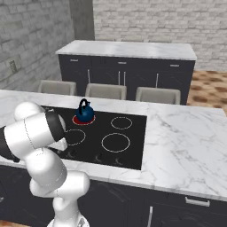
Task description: Lower the heat of the kettle.
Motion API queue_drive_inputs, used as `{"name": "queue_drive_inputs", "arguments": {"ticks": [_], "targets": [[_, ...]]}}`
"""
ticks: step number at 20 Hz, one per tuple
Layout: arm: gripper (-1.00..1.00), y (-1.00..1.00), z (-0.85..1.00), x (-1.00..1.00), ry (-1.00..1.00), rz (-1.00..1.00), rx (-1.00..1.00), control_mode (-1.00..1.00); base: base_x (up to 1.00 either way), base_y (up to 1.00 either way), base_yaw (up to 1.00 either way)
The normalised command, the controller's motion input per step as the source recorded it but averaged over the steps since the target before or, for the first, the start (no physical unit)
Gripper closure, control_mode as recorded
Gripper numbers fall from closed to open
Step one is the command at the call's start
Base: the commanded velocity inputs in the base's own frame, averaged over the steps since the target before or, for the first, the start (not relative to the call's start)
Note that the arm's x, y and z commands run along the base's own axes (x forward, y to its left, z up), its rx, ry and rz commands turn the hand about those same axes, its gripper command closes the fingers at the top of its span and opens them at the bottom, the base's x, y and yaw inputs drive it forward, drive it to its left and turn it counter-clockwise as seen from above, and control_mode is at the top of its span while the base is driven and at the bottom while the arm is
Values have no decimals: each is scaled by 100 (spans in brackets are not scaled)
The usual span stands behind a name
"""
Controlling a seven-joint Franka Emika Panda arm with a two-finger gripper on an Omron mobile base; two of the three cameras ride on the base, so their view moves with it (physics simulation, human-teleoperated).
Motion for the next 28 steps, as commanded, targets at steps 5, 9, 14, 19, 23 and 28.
{"name": "queue_drive_inputs", "arguments": {"ticks": [5, 9, 14, 19, 23, 28], "targets": [[100, 0, -21, 0, 0, 0, 0, -100, 0, 0, 0], [100, 0, -8, 0, 0, 0, 1, -100, 0, 0, 0], [100, -2, 0, 0, 0, -3, 2, -100, 0, 0, 0], [100, -17, 0, -1, 0, -12, 2, -100, 0, 0, 0], [100, -6, 0, -1, 0, -20, 0, -100, 0, 0, 0], [100, 0, 0, 0, 0, -31, 0, -100, 0, 0, 0]]}}
